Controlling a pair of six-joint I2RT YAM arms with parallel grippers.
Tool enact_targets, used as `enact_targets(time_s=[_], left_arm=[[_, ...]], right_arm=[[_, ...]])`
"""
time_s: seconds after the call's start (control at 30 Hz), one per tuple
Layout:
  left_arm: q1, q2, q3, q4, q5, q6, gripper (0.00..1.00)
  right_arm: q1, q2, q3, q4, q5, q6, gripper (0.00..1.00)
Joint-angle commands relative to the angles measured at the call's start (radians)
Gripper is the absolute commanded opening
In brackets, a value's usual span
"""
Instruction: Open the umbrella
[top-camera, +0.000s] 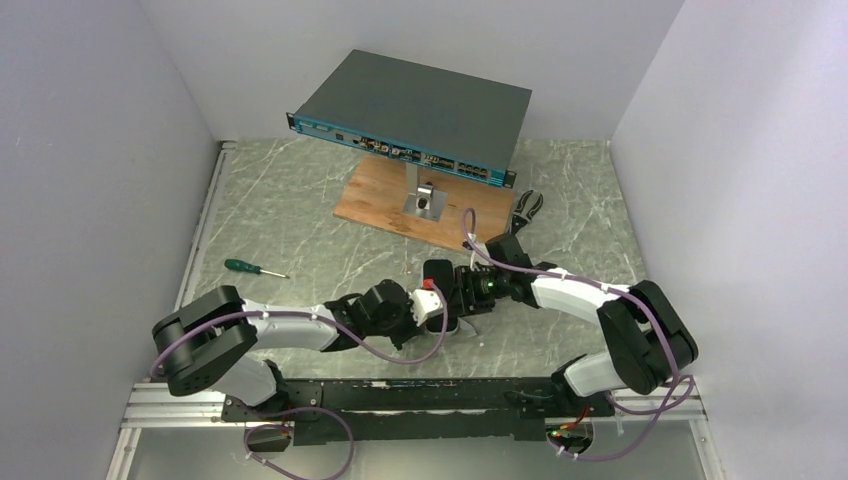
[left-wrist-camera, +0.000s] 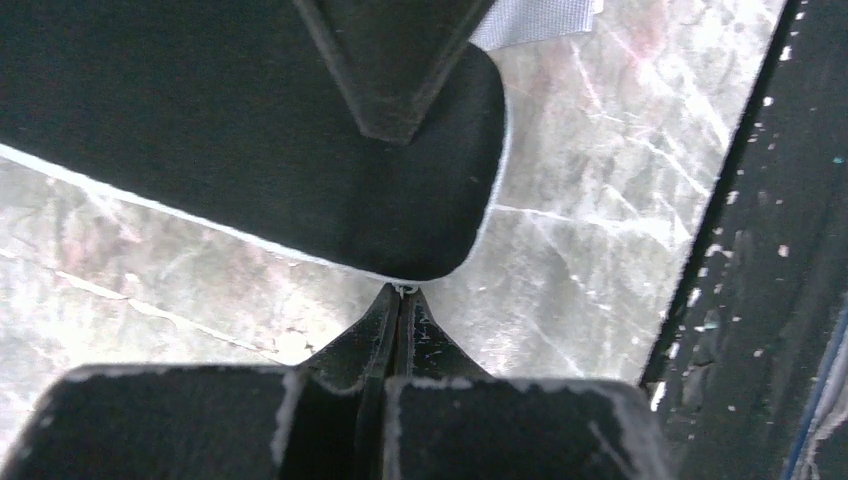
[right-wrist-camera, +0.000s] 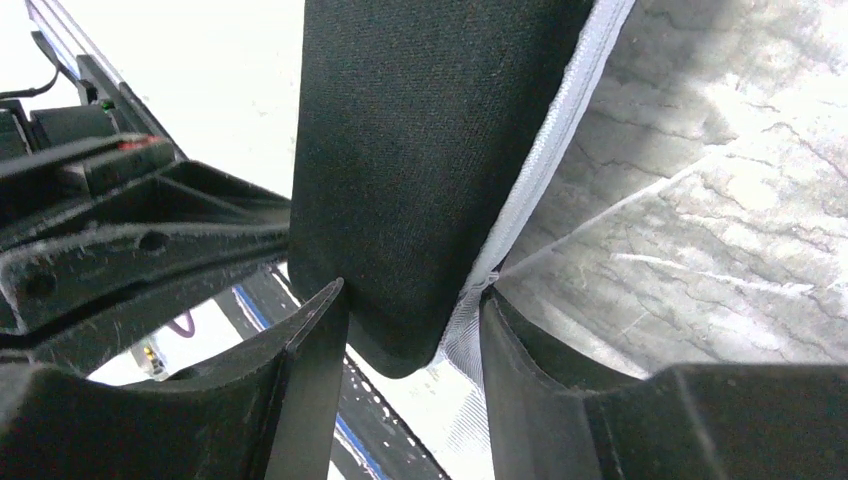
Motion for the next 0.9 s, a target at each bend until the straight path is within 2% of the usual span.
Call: enact_targets(time_s=[0.0, 0.27, 0.43, 0.6, 0.7, 0.87], left_arm=[[0.080, -0.027, 0.018, 0.054, -0.004, 0.078, 0.00], [0.204, 0.036, 0.065, 0.097, 0.088, 0.195, 0.00], [0.233, 0.079, 0.116, 0.126, 0.110, 0.260, 0.00], [0.243, 0.097, 0.123, 0.117, 0.098, 0.237, 0.00], [0.251, 0.098, 0.093, 0.116, 0.006, 0.189, 0.00], [0.324, 0.096, 0.069, 0.140, -0.007, 0.172, 0.00]], right_arm=[[-0.002, 0.027, -0.016, -0.030, 0.069, -0.120, 0.00], [0.000, 0.035, -0.018, -0.037, 0.027, -0.173, 0.00], [0.007, 0.049, 0.005, -0.045, -0.020, -0.199, 0.00], [0.001, 0.053, 0.047, -0.073, -0.047, -0.226, 0.00], [0.003, 0.079, 0.079, -0.133, -0.084, -0.294, 0.00], [0.011, 0.137, 0.105, -0.176, -0.121, -0.344, 0.00]])
